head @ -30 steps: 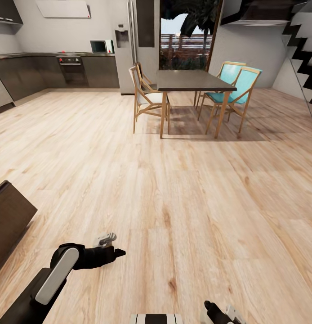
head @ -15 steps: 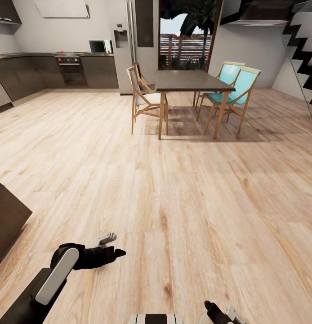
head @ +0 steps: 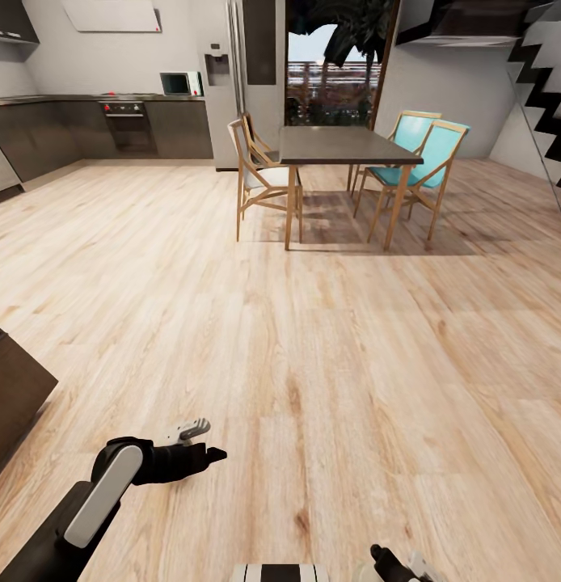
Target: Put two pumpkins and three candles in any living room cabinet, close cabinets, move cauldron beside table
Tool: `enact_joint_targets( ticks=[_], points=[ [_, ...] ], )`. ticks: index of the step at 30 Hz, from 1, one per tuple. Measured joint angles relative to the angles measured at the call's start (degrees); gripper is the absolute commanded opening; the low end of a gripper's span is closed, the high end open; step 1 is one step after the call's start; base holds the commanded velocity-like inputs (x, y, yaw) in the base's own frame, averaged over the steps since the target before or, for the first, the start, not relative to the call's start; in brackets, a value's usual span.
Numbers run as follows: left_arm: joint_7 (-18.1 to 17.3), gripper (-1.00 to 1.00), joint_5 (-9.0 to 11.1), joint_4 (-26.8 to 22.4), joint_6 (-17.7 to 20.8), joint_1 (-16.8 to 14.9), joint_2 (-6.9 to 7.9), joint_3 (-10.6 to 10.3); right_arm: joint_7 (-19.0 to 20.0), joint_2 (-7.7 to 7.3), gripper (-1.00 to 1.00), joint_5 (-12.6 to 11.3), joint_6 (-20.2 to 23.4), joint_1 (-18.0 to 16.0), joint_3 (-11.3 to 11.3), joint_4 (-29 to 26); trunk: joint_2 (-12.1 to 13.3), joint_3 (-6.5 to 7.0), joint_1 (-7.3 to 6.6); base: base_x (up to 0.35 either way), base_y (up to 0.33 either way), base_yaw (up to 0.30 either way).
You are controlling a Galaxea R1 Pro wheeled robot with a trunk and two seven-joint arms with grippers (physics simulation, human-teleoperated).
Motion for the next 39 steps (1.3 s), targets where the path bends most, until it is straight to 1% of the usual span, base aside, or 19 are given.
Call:
enact_joint_targets(
  ticks=[9,13,18,23,32,34,39],
  points=[
    [0.0,1.0,0.0,0.0,0.0,0.0,0.05,0.1,-0.8,0.07,1.0,0.0,0.0,0.0,0.0,0.0,0.0,0.0,0.0,0.0,0.0,0.0],
    [0.0,1.0,0.0,0.0,0.0,0.0,0.04,0.1,-0.8,0.11,1.0,0.0,0.0,0.0,0.1,0.0,-1.6,-0.71,0.87,0.0,0.0,0.0],
    [-0.1,1.0,0.0,0.0,0.0,0.0,0.07,0.1,-0.8,0.16,1.0,0.0,0.0,0.0,0.6,0.0,-1.6,-0.72,0.88,0.0,0.0,0.0],
    [-0.1,1.0,0.0,0.0,0.0,0.0,0.08,0.2,-0.8,0.16,1.0,0.0,0.0,0.0,0.7,0.0,-3.6,-1.61,1.97,0.0,0.0,0.0],
    [-0.1,1.0,0.1,-0.1,0.0,0.0,0.08,0.3,-0.9,0.17,1.0,0.1,0.1,0.0,0.7,0.0,-3.6,-1.62,1.98,0.0,0.0,0.0],
    [-0.1,1.0,0.1,-0.1,0.0,0.0,0.08,0.3,-0.9,0.2,1.0,0.5,0.2,0.0,0.7,0.0,-3.6,-1.62,1.98,0.0,0.0,0.0],
    [-0.2,1.0,0.2,-0.2,0.0,0.0,0.08,0.4,-1.1,0.24,1.0,2.4,0.5,0.0,0.7,0.0,-3.6,-1.62,1.98,0.0,0.0,0.0]
  ],
)
